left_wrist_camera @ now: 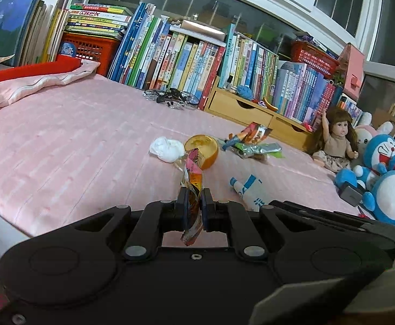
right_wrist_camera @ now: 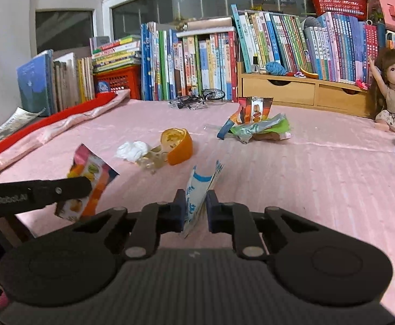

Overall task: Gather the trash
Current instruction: 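Lower the wrapper into the bin with the left tool while the right drops the paper bag in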

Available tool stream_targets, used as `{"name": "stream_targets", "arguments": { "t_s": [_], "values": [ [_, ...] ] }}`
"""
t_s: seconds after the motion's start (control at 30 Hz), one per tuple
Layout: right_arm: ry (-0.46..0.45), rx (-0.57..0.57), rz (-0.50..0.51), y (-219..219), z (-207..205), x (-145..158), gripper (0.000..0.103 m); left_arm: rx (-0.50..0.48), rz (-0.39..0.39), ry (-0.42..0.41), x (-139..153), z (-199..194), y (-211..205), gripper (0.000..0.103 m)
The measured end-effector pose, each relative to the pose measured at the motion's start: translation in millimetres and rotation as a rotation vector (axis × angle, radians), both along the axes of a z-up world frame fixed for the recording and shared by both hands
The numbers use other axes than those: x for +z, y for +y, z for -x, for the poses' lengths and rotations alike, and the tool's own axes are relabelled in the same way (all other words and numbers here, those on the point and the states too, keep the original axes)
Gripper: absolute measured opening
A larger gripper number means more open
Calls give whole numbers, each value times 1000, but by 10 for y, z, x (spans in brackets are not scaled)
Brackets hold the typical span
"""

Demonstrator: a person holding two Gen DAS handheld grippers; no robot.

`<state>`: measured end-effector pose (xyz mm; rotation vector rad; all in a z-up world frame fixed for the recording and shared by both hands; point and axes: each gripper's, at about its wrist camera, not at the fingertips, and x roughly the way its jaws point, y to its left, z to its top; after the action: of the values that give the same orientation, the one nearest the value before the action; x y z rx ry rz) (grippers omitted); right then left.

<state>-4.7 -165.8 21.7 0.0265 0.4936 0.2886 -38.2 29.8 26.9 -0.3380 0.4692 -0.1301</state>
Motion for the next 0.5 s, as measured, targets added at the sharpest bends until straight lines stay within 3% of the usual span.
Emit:
{"name": "stream_targets", "arguments": {
  "t_s": [0.13, 0.2, 0.3, 0.5],
  "values": [
    [6, -14, 2, -44, 115, -2, 21, -8, -18, -9, 16, 146, 7, 9],
    [18, -19, 38, -24, 91, -60, 35, -11, -28, -6, 14, 155, -3, 9],
    [32, -20, 44, 10, 43, -130, 46, -5, -24, 7, 2, 125, -7, 9],
    [57, -22, 105, 144, -128, -244, 47, -7, -31, 8, 2, 42, -18, 9]
  ]
}}
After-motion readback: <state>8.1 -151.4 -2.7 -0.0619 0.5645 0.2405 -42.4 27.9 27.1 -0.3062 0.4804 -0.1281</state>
